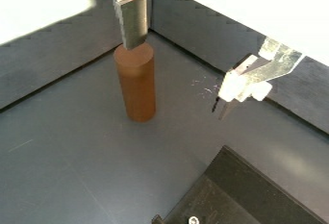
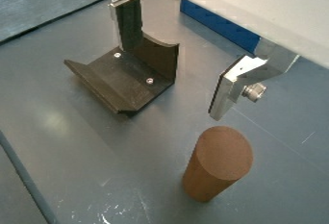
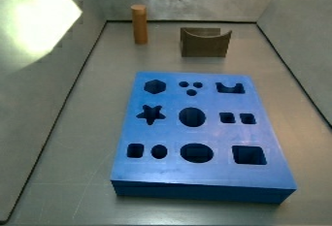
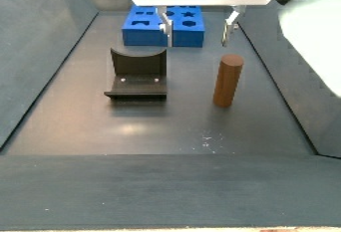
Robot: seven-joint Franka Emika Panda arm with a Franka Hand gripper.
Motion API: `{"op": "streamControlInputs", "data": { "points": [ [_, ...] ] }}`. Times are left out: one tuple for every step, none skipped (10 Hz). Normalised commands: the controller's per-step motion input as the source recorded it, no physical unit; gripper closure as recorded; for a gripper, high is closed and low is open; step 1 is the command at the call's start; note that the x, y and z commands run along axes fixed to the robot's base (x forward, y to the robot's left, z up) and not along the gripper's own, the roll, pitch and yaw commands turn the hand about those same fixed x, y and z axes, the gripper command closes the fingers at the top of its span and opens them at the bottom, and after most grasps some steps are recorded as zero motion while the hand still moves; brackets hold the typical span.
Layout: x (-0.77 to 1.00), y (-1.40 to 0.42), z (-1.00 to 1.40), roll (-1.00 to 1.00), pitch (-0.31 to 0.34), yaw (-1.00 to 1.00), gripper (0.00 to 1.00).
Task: Pick up the round object. Move to above the board. Insert the round object.
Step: Pick up the round object.
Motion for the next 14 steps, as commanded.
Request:
{"op": "streamControlInputs", "data": {
  "points": [
    [-0.01, -0.03, 0.0, 0.0, 0.0, 0.0, 0.0],
    [0.0, -0.35, -0.03, 0.0, -0.023, 0.16, 0.0],
    [0.0, -0.5, -0.06, 0.08, 0.0, 0.16, 0.0],
    [0.0, -0.37, -0.05, 0.1, -0.029, 0.02, 0.0],
    [-0.05, 0.12, -0.01, 0.21, 0.0, -0.02, 0.0],
    [-0.53, 0.36, -0.03, 0.0, -0.163, -0.15, 0.0],
    [-0.44, 0.26, -0.01, 0.0, -0.149, -0.04, 0.0],
    [-0.52, 0.19, -0.08, 0.03, -0.209, -0.02, 0.0],
    [-0.53, 0.2, -0.14, 0.03, -0.229, 0.0, 0.0],
    [-0.5, 0.23, -0.23, 0.01, -0.254, 0.0, 0.0],
    [-0.33, 0.23, -0.41, 0.0, -0.246, 0.0, 0.0],
    [-0.12, 0.09, -0.38, 0.0, -0.183, 0.0, 0.0],
    [-0.01, 0.0, -0.37, 0.0, -0.103, 0.0, 0.0],
    [0.0, 0.04, -0.35, 0.0, -0.086, 0.0, 0.0]
  ]
}}
